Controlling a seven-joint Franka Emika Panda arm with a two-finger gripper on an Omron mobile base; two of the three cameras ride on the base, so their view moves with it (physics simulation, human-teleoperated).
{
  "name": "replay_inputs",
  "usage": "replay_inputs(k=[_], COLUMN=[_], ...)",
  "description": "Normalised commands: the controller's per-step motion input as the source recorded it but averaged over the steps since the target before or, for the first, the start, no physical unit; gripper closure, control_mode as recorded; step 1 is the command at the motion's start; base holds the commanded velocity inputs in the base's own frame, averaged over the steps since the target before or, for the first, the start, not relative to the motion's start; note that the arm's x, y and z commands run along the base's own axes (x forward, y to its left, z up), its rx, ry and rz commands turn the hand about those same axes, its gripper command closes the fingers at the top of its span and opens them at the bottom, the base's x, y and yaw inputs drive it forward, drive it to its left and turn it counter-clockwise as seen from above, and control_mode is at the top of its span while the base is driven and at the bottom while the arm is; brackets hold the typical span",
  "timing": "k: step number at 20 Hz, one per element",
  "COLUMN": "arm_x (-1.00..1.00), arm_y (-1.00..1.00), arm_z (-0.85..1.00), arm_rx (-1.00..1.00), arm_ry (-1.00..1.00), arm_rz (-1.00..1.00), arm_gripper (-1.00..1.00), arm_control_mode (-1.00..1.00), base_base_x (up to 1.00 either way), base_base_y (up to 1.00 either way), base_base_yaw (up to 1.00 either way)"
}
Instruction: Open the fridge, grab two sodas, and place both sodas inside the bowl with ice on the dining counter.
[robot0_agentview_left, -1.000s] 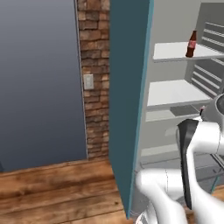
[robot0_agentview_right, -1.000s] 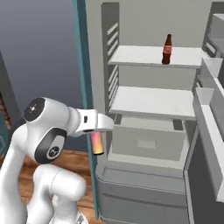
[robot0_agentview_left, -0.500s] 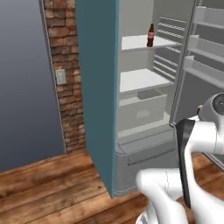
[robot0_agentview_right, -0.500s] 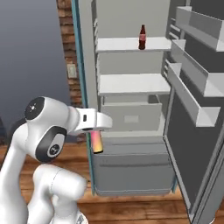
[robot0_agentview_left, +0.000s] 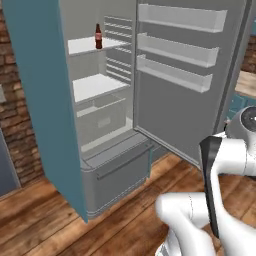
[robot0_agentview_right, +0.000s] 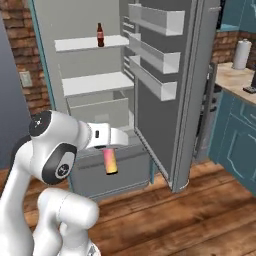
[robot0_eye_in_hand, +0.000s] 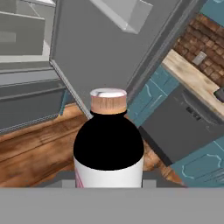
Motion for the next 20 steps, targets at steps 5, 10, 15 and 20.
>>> replay_inputs(k=[5,10,15,20], arm_x=[0.0,0.0,0.0,0.0], arm_y=[0.0,0.0,0.0,0.0], arm_z=[0.0,0.0,0.0,0.0], arm_rx=[0.0,0.0,0.0,0.0], arm_ry=[0.0,0.0,0.0,0.0], arm_rz=[0.0,0.0,0.0,0.0], arm_gripper=[1.0,1.0,1.0,1.0], arm_control_mode=[1.0,1.0,1.0,1.0], base_base_x=[-0.8,-0.51,-0.47,-0.87], base_base_y=[-0.02,-0.46,-0.51,-0.12], base_base_yaw=[-0.51,-0.37,-0.44,-0.44])
